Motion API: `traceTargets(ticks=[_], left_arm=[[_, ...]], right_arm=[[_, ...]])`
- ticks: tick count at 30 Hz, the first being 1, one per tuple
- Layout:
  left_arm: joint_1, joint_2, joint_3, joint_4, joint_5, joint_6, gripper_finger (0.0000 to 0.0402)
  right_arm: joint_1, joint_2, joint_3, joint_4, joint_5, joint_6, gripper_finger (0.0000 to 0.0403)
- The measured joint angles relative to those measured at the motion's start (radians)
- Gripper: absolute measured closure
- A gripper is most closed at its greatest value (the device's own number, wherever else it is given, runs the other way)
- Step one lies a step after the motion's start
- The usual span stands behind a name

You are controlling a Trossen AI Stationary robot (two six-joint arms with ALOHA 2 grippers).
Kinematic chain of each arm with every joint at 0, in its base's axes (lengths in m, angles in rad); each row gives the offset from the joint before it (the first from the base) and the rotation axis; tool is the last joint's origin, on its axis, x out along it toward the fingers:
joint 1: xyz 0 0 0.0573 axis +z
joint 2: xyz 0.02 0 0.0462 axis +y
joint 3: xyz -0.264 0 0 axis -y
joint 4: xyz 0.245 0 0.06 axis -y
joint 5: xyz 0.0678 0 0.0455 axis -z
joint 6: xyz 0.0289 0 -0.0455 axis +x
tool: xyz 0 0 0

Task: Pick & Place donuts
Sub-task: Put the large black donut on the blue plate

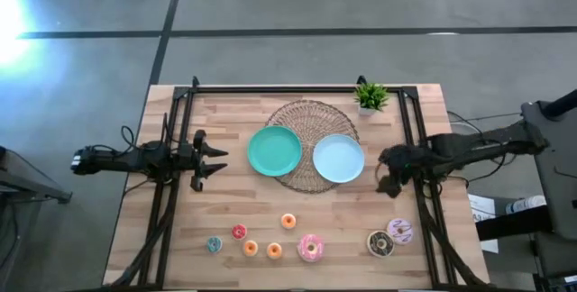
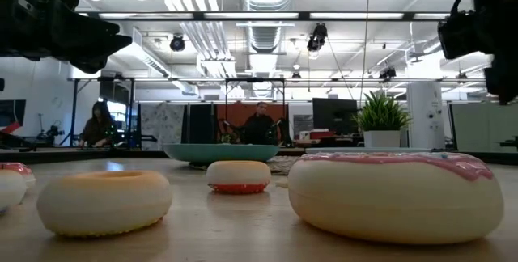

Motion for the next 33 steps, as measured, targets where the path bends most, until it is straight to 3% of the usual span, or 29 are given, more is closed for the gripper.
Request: traceTargets(ticks=[6, 19, 27, 33], left_arm=[[0.000, 0.000, 0.000, 0.000, 0.000, 0.000, 0.0257], [0.000, 0.000, 0.000, 0.000, 0.000, 0.000, 0.0257], [0.000, 0.000, 0.000, 0.000, 0.000, 0.000, 0.0257], [0.000, 0.000, 0.000, 0.000, 0.000, 0.000, 0.0257]], right_arm=[[0.089, 0.195, 0.065, -0.011, -0.111, -0.089, 0.0202], [0.492, 0.532, 0.247, 0.142, -0.104, -0.166, 0.0202], [0.525, 0.735, 0.308, 0.122, -0.081, -0.210, 0.0202], [0.525, 0.771, 0.360, 0.089, -0.025, -0.212, 0.0202]])
